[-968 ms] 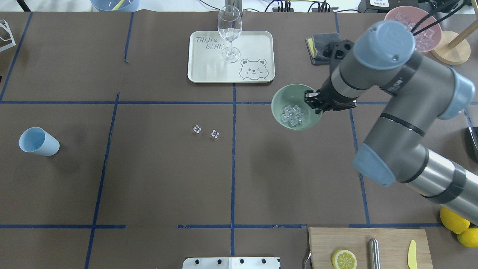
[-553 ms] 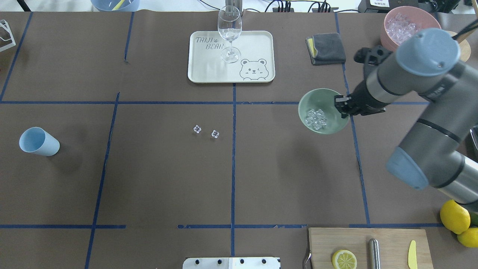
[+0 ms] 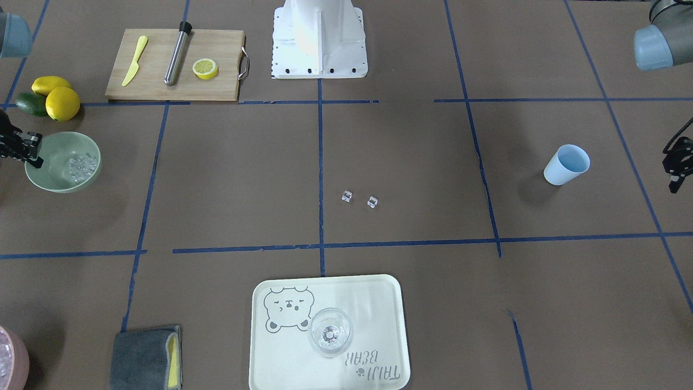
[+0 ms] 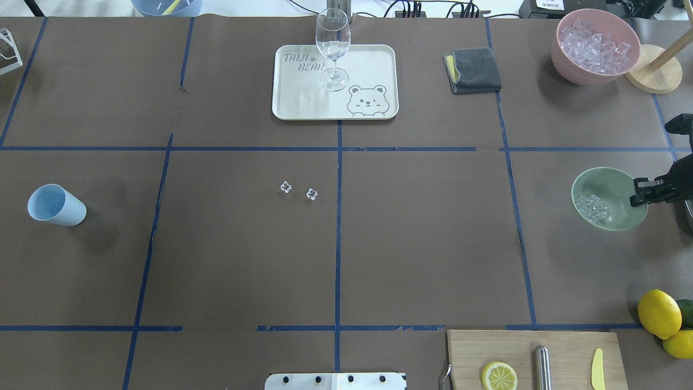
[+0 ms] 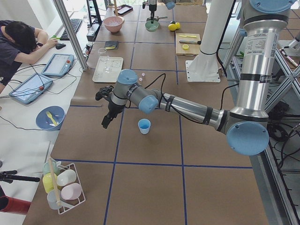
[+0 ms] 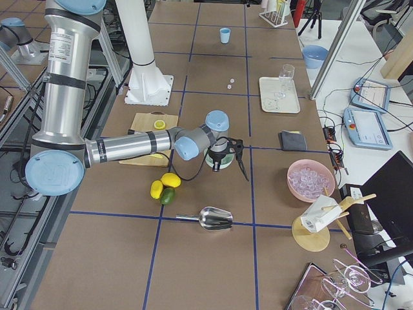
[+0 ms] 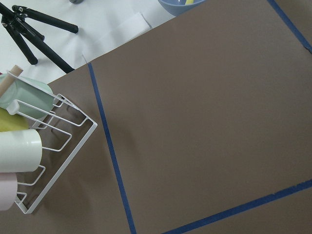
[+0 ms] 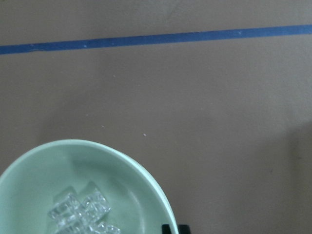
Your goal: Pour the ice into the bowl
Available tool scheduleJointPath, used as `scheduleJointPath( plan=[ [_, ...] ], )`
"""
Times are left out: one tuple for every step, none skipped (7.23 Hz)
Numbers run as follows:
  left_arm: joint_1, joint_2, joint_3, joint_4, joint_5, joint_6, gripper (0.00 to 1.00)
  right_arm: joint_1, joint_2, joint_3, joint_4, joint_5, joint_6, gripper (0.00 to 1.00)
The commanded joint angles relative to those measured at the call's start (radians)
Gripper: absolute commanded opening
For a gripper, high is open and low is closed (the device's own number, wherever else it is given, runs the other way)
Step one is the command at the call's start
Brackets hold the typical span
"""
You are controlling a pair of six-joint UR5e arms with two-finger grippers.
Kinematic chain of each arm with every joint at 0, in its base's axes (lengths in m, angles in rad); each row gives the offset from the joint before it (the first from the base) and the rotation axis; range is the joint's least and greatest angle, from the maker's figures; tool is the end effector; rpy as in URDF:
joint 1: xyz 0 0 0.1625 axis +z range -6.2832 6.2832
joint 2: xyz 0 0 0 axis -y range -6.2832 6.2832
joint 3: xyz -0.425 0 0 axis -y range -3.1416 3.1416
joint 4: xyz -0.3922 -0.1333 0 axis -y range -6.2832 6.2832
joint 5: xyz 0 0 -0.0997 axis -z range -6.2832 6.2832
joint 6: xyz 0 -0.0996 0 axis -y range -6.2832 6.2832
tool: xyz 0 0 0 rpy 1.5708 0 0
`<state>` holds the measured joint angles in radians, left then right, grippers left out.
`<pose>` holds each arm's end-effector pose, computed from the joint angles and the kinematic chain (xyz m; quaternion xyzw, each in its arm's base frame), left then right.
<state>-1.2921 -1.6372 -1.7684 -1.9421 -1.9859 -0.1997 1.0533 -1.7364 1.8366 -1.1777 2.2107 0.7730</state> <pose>0.0593 -0.5459 0.4984 0.2506 0.2626 0.1010 0.9263 -0.1564 -0.4240 0.5656 0.0017 -0.3831 0.0411 0.9228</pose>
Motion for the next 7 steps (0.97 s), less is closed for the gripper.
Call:
scheduleJointPath(
  plan=[
    [0.000,0.000,0.017,-0.003,-0.004,-0.001,1.00,0.007,0.004,-0.049,0.003,0.007,-0.014,0.00],
    [0.000,-0.001,0.018,-0.003,-0.004,-0.006,1.00,0.005,0.029,-0.077,0.003,0.006,-0.011,0.00],
    [0.000,-0.003,0.020,-0.006,-0.004,-0.009,1.00,0.005,0.046,-0.103,0.006,0.006,-0.012,0.00],
    [0.000,-0.003,0.023,-0.008,-0.002,-0.009,1.00,0.005,0.076,-0.126,0.007,0.007,-0.008,0.07],
    [0.000,-0.003,0.024,-0.009,-0.001,-0.009,1.00,0.005,0.078,-0.125,0.009,0.007,-0.008,0.66],
    [0.000,-0.004,0.024,-0.009,-0.001,-0.007,1.00,0.005,0.078,-0.119,0.010,0.007,-0.008,1.00],
    [0.000,-0.003,0.024,-0.009,-0.002,-0.007,1.00,0.005,0.093,-0.114,0.010,0.011,-0.012,1.00]
  ],
)
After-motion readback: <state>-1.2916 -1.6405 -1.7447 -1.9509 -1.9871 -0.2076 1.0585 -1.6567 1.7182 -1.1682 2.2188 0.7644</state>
